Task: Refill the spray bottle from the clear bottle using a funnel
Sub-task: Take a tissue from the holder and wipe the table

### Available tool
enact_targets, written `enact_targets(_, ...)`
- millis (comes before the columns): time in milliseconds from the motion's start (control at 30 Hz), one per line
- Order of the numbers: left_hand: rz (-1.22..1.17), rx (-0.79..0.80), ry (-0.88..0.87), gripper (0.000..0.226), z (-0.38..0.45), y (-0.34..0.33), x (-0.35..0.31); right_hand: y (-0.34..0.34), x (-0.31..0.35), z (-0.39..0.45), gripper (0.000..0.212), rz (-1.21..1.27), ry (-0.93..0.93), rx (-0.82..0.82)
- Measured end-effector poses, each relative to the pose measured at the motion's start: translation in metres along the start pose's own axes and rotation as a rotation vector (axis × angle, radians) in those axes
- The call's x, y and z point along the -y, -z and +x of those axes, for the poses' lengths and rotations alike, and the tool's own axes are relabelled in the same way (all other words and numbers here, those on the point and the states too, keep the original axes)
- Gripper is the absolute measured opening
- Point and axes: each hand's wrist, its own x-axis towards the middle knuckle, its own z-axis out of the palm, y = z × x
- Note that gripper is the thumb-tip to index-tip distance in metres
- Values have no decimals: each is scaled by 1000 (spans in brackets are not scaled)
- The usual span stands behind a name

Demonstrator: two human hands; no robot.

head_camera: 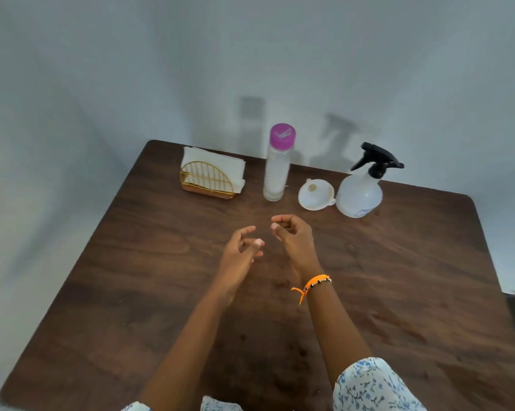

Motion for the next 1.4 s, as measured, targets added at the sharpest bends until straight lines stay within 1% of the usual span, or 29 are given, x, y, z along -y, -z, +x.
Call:
enact_targets(133,-20,-65,15,28,8,41,-2,-47,15,19,14,-56,23,64)
enact_targets(200,-29,-93,2,25,15,61,-5,-70,24,34,14,-85,32,60)
enact_targets(300,-18,-122,-5,21,31,88,-11,-101,40,60,13,-170,115,22)
enact_targets(367,-3,-131,-4,20,45,103,-15,-119,48,76,13,-265,189,-28)
enact_targets(467,36,-160,-4,21,74,123,-23,-138,57,97,19,-447,342,-101)
enact_targets(567,60,-235,-34,23,104,136,-38,-147,64,116,24,-686,492,-108)
enact_targets(633,64,-287,-64,26,123,144,-50,-148,67,127,23,-810,528,-111)
enact_targets(700,67,-304,-81,29,140,150,-58,-146,68,135,25,-875,489,-106)
enact_targets(800,90,-291,-83,34,161,157,-63,-143,67,141,26,-910,430,-74)
enact_targets(900,151,-222,-75,38,175,159,-66,-140,68,141,23,-900,428,-72)
enact_targets(1100,228,-120,-60,37,193,161,-66,-138,67,138,15,-952,500,-75)
enact_targets(1267,226,-112,-96,36,199,162,-67,-139,66,139,11,-1014,562,-94)
enact_targets(1400,203,-115,-131,34,201,163,-68,-139,65,141,10,-1048,564,-109)
